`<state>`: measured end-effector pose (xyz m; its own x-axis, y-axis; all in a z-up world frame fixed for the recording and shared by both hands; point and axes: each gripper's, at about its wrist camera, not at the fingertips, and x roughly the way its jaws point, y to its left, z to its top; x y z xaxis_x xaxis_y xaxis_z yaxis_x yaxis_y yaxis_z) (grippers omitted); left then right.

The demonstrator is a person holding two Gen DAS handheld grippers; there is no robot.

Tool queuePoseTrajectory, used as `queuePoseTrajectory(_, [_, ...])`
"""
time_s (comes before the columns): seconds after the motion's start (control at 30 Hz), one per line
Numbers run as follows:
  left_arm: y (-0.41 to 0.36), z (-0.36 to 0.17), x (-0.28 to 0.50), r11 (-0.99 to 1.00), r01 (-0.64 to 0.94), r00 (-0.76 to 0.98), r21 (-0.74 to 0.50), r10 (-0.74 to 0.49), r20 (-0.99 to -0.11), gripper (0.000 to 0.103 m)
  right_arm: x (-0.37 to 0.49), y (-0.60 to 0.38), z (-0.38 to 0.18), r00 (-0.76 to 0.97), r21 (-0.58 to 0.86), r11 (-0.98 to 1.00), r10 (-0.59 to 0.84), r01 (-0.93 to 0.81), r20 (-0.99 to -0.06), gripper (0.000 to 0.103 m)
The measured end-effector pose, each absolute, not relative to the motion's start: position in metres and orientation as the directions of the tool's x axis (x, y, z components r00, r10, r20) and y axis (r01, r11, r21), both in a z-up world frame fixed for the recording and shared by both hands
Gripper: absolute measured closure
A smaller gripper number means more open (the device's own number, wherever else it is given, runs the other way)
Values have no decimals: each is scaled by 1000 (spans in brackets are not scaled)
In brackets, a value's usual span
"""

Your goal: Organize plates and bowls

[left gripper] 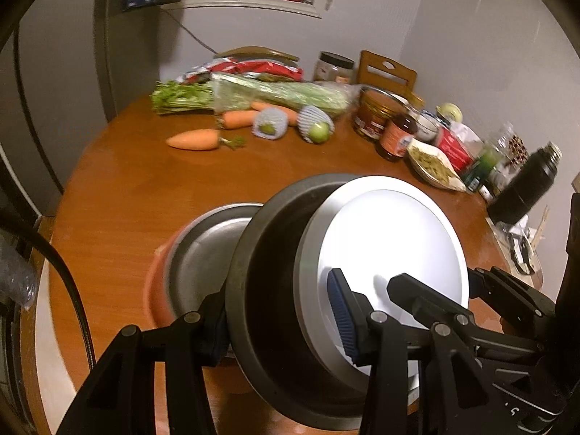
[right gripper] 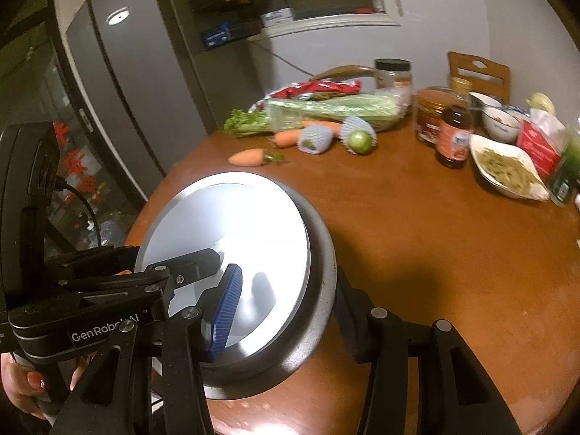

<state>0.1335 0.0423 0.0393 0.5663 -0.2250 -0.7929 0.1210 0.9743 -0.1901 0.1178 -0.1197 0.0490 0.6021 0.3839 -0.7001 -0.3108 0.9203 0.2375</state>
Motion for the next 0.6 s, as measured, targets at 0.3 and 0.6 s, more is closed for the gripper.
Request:
queuePoseTrajectory(0.3, [88,57,145,981,56,602,-186,-182,-777,56,142,-75,66,594,224,894,428,-388,-681,52])
queuePoseTrajectory(0.6, [106,45,157,980,20,586,-200,-174,-791,56,159,-48,60,565,217,883,439,-417,-699,52])
